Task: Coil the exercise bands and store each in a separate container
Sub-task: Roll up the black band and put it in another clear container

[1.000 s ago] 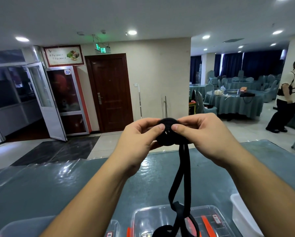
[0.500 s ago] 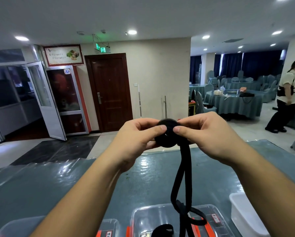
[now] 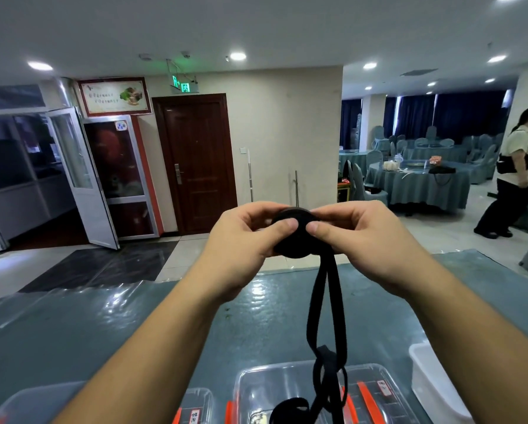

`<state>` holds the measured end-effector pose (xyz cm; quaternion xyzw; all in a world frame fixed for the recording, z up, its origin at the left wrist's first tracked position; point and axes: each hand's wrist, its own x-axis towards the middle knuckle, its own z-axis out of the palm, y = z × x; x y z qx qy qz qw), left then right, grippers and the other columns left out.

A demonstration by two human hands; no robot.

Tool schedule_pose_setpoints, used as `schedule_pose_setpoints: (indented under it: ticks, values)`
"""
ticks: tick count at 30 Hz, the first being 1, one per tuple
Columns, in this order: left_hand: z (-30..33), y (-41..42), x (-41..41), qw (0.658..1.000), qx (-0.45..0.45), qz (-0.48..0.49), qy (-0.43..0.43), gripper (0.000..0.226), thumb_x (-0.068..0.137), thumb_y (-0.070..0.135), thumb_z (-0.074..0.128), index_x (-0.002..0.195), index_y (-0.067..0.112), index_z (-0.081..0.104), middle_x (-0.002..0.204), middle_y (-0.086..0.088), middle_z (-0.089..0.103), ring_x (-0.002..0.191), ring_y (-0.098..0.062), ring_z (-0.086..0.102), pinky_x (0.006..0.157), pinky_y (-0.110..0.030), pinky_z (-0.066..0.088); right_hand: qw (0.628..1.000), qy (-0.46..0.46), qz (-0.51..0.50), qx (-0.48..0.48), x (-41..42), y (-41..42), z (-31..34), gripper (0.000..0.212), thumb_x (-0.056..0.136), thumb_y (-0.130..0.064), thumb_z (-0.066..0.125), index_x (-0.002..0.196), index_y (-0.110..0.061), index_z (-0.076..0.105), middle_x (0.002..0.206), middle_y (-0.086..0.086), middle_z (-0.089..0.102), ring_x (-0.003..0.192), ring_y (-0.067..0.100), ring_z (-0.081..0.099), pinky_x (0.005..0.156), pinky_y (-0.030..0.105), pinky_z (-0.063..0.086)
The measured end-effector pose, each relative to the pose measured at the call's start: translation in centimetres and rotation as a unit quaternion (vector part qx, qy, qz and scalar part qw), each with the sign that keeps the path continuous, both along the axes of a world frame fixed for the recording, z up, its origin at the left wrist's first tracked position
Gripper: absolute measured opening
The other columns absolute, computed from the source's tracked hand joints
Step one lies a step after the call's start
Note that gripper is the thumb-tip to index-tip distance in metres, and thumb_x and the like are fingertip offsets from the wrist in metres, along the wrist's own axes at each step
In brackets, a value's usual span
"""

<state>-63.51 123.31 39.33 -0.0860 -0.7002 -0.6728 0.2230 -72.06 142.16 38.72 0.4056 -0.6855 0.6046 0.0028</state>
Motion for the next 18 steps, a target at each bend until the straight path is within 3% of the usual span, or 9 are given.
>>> schedule_pose_setpoints:
  ticks: [3,6,8,11,14,18]
  values:
    - [-0.7,0.8,0.0,0.996,0.09,-0.011,-0.013,0.015,0.096,0.002,0.067,0.109,0.003,0.073,0.099,-0.016,0.079,0.088,-0.025,0.078,0.075,-0.031,0.063,0.999,-0.004,-0.012,-0.029,0.1,-0.2,0.0,0.017,0.092,-0.025,0.072,0.106,-0.024,0.083,0.094,0.002,0.083,0.089,0.023,0.08,0.081,0.034,0.064]
    - [-0.7,0.4,0.0,1.0,-0.006,0.014,-0.013,0.017,0.093,0.003,0.072,0.11,0.007,0.075,0.101,-0.015,0.079,0.096,-0.026,0.077,0.085,-0.032,0.063,0.999,0.03,-0.018,0.026,0.0,0.3,0.2,0.018,0.091,-0.031,0.071,0.106,-0.032,0.083,0.092,-0.001,0.083,0.087,0.023,0.08,0.083,0.039,0.065]
    - [-0.4,-0.2,0.1,0.996,-0.089,0.015,-0.017,0.02,0.09,0.003,0.077,0.109,0.009,0.077,0.098,-0.012,0.08,0.093,-0.025,0.078,0.081,-0.027,0.062,0.998,0.037,-0.012,0.039,0.0,0.5,0.2,0.019,0.091,-0.032,0.072,0.106,-0.031,0.083,0.093,-0.002,0.083,0.088,0.021,0.08,0.084,0.038,0.065]
    - [-0.3,-0.1,0.1,0.999,-0.032,0.01,0.002,0.019,0.088,0.0,0.077,0.106,0.006,0.077,0.099,-0.016,0.079,0.092,-0.027,0.078,0.077,-0.03,0.063,0.999,0.018,-0.008,-0.027,0.3,0.2,-0.1,0.017,0.093,-0.023,0.073,0.106,-0.026,0.083,0.096,-0.001,0.083,0.092,0.018,0.08,0.081,0.027,0.063]
    - [-1.1,0.8,0.0,0.999,0.044,0.004,0.012,0.018,0.09,-0.002,0.074,0.107,0.004,0.075,0.1,-0.015,0.078,0.092,-0.025,0.077,0.078,-0.031,0.063,0.998,0.008,-0.018,-0.054,0.4,0.3,-0.2,0.016,0.098,-0.017,0.071,0.103,-0.024,0.084,0.094,0.002,0.083,0.09,0.024,0.08,0.08,0.028,0.064]
    - [-0.8,0.2,-0.3,0.998,-0.05,0.015,0.024,0.03,0.089,0.001,0.077,0.115,0.016,0.076,0.1,-0.01,0.079,0.095,-0.023,0.077,0.08,-0.028,0.062,0.999,0.026,-0.038,-0.014,0.4,0.5,0.0,0.018,0.098,-0.016,0.071,0.1,-0.029,0.084,0.091,-0.002,0.083,0.088,0.019,0.08,0.08,0.026,0.063]
